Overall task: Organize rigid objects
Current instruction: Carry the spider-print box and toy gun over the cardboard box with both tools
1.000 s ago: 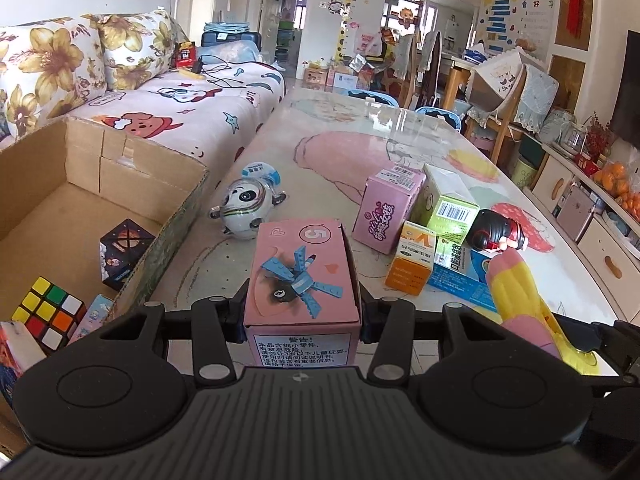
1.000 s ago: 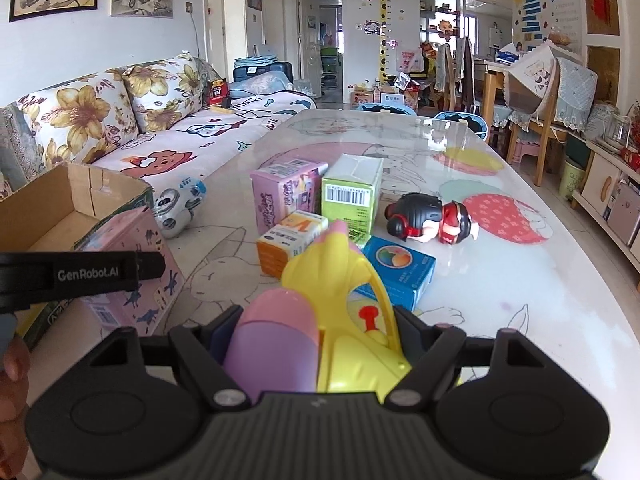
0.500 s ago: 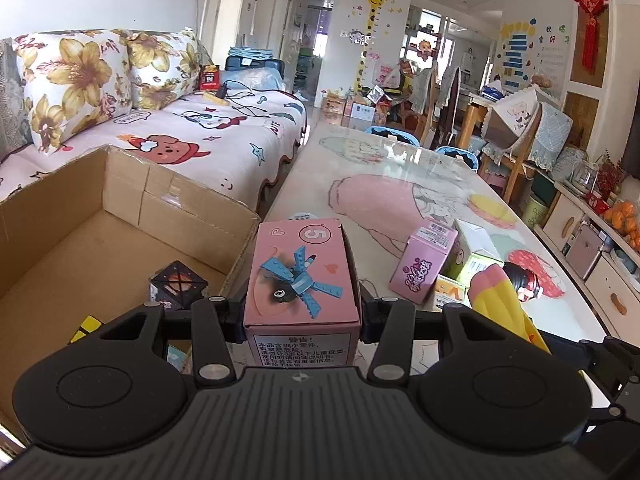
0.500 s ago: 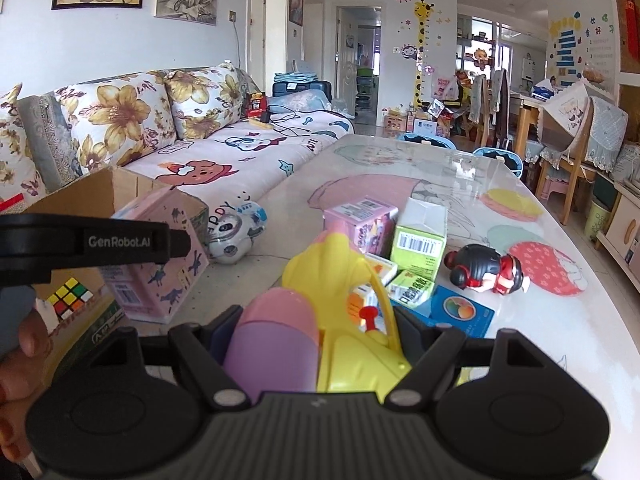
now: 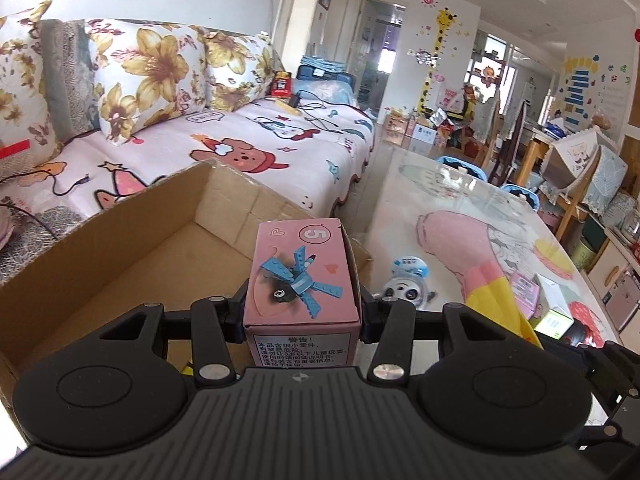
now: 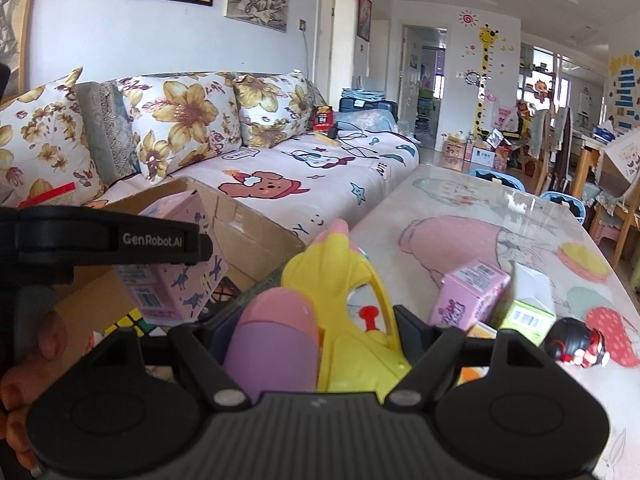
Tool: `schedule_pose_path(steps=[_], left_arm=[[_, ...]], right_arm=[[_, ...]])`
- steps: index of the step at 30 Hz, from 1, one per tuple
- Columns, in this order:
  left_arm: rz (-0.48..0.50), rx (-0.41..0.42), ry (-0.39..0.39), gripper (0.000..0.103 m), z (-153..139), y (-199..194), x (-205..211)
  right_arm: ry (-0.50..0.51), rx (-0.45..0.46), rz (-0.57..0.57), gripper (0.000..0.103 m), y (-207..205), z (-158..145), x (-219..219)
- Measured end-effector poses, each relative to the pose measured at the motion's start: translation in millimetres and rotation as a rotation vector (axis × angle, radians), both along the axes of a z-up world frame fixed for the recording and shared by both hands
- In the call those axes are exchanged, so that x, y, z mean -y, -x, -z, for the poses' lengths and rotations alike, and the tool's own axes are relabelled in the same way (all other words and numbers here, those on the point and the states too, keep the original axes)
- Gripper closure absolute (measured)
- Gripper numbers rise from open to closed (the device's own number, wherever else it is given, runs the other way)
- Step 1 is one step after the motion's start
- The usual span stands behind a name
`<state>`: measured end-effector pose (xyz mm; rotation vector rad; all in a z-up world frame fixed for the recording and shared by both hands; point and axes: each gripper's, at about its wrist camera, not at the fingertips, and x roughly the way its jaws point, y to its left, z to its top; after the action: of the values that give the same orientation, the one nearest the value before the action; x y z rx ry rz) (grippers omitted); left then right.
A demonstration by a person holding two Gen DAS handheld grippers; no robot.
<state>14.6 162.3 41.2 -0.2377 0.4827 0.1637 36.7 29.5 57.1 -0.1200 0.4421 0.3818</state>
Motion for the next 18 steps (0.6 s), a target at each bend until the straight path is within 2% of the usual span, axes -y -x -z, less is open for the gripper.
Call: schedule_pose_path(steps=[9,18], left_arm=[[-0.197,-0.047,-0.008,0.045,-2.6,1.1,-25.6],[-0.305,-0.082,-0.017,0.043,-6.3,8.3,-29.3]], right_arm=[[0.038,-0.023,-0.107,0.024,-31.1,5.4,-61.0],[0.104,-0.051,-0.195,0.024,-45.1,18.7,-108.3]])
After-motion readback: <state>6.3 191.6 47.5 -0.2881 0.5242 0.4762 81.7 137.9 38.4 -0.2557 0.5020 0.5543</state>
